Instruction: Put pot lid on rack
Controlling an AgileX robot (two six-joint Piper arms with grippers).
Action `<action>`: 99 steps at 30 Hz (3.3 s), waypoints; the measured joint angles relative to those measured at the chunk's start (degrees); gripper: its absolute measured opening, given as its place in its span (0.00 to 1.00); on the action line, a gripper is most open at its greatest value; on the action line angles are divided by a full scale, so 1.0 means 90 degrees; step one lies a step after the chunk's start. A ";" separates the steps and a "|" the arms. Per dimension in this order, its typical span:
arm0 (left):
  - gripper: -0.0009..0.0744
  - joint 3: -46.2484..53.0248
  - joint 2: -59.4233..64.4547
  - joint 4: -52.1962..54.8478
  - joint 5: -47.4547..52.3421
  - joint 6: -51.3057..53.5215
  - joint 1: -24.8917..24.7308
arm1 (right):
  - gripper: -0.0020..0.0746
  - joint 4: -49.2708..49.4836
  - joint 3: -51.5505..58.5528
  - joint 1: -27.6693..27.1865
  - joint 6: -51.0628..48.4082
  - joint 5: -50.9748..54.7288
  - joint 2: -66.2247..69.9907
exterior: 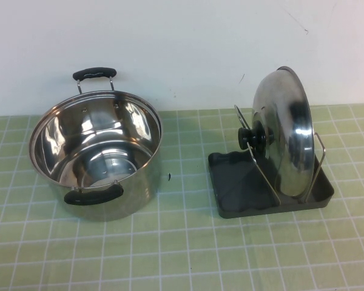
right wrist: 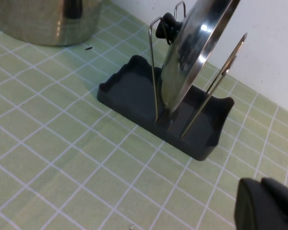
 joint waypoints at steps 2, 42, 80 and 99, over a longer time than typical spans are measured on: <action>0.01 0.0000 -0.0012 -0.0150 0.0327 -0.0024 0.0160 | 0.02 0.0000 0.0000 0.0000 0.0010 0.0000 0.0000; 0.01 0.0000 -0.0808 -0.1581 0.0772 0.2934 0.0244 | 0.02 -0.0012 0.0036 0.0000 0.0010 -0.0025 0.0000; 0.01 0.0000 -0.0808 -0.1581 0.0787 0.2834 0.0244 | 0.02 -0.0012 0.0036 0.0000 0.0010 -0.0025 0.0000; 0.01 0.0000 -0.0808 -0.1581 0.0787 0.2813 0.0244 | 0.02 -0.0012 0.0036 0.0000 0.0010 -0.0025 0.0000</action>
